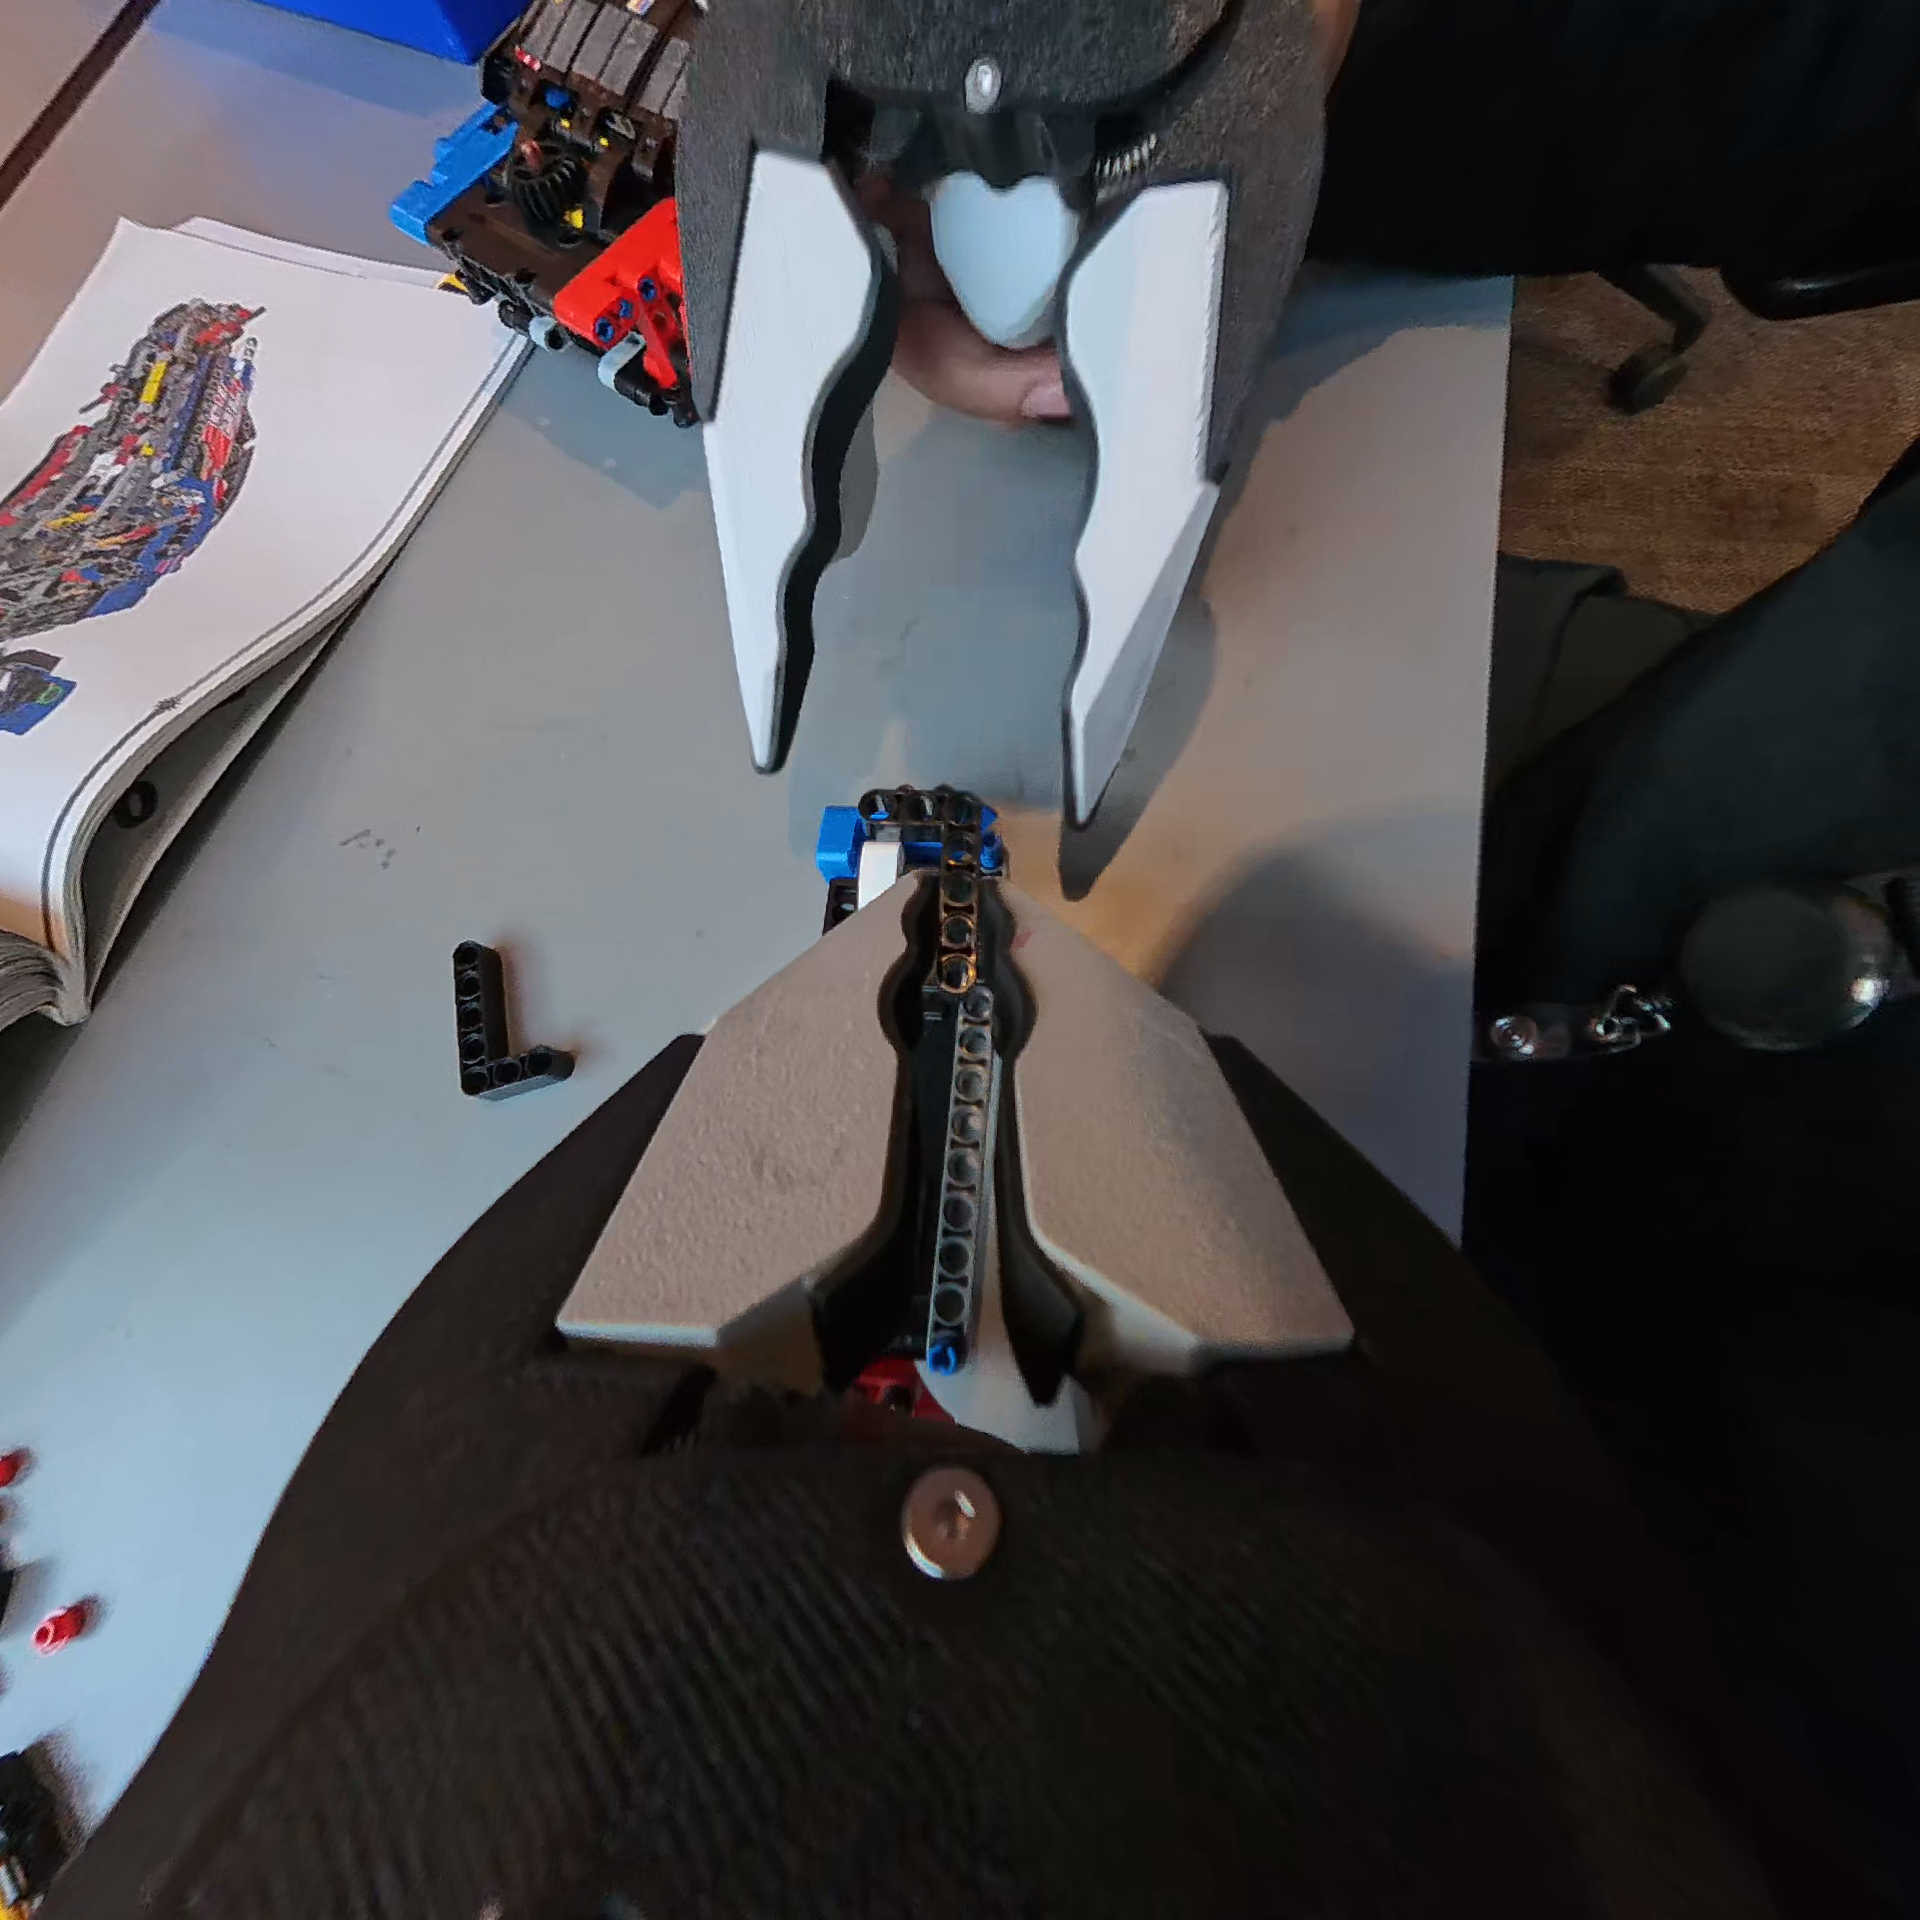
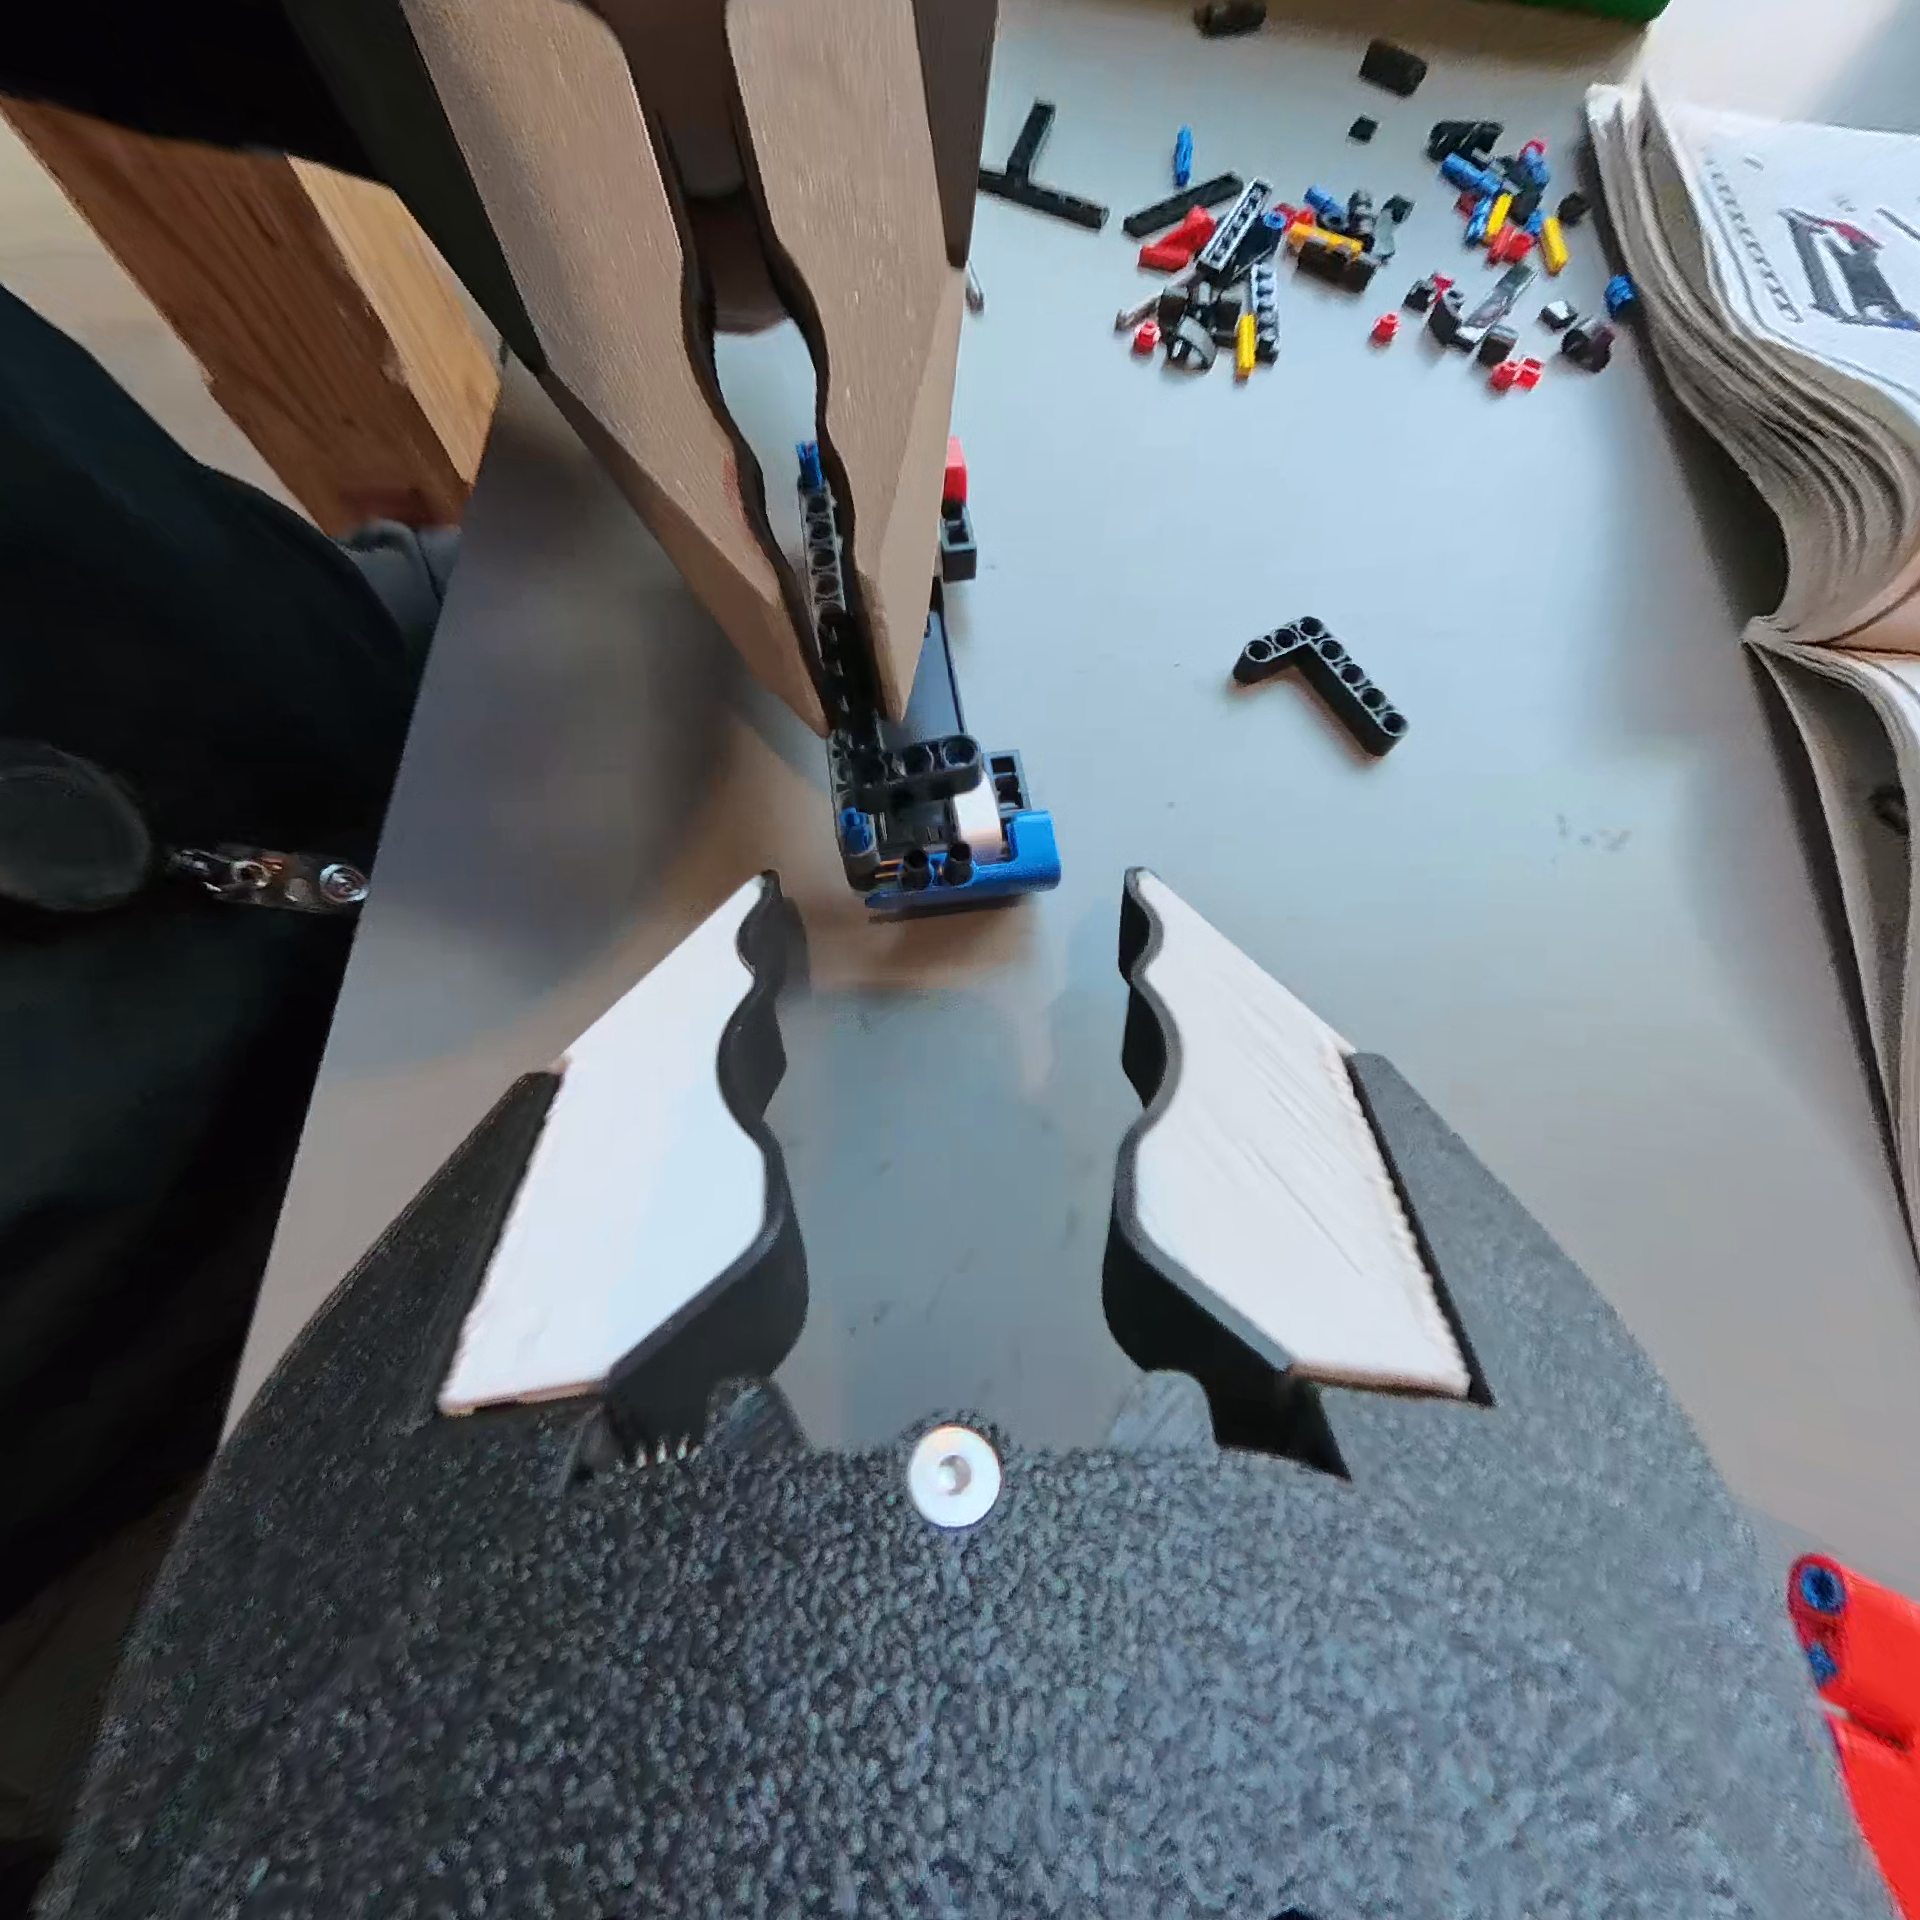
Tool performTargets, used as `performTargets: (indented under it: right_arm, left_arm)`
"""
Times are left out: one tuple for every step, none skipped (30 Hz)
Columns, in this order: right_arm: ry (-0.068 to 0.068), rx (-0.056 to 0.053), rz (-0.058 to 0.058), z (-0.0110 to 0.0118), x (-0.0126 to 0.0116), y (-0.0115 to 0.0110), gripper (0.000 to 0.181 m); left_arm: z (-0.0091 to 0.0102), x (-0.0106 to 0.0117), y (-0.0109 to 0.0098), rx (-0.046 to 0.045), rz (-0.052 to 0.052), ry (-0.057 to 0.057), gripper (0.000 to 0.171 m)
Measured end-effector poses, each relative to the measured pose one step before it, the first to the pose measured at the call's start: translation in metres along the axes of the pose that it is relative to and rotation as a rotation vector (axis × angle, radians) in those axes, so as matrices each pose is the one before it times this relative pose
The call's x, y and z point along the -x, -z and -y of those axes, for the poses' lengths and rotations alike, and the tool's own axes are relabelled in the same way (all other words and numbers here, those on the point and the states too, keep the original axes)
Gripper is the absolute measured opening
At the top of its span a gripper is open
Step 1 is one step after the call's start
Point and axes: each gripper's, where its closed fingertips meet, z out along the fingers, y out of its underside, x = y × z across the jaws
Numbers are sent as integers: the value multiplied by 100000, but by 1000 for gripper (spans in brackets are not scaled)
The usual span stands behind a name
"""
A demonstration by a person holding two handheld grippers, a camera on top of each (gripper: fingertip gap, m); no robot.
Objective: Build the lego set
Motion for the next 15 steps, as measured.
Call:
performTargets:
  right_arm:
    - [1483,1715,-464,-86,15,-320,63]
    - [693,1135,-351,-12,-6,-279,57]
    - [21,716,610,32,115,-222,52]
    - [-126,375,1336,68,276,-138,50]
    - [168,-2,499,66,206,-56,48]
    - [486,-59,268,36,223,-4,44]
    - [416,342,196,-49,253,32,41]
    - [79,615,-308,-106,187,27,40]
    - [-118,422,-476,-84,162,51,40]
    - [-250,-36,-169,-57,215,82,40]
    - [-248,-264,78,-51,246,98,40]
    - [-49,-135,-13,-89,214,132,40]
    - [289,-58,-594,-89,100,173,40]
    - [470,-158,-1198,-95,-12,193,39]
    - [374,-518,-1275,-59,-72,233,39]
  left_arm:
    - [149,-162,170,-1364,-627,-804,5]
    - [82,-179,122,-838,-711,-748,4]
    - [-43,-38,46,44,-53,-492,4]
    - [-87,74,-8,379,514,-296,5]
    - [-99,19,-29,411,170,-165,5]
    - [-84,-74,-35,366,-239,-151,5]
    - [-7,-91,-1,-37,-196,-289,5]
    - [41,-143,26,-316,-355,-552,5]
    - [26,-215,25,-344,-742,-881,5]
    - [-21,-218,23,-23,-798,-1217,5]
    - [-35,-206,31,-27,-714,-1603,4]
    - [-48,-128,36,-15,-493,-1492,4]
    - [-79,-166,28,144,-976,-1097,4]
    - [-32,-162,39,-38,-1251,-871,4]
    - [-6,-50,32,-222,-859,-309,4]
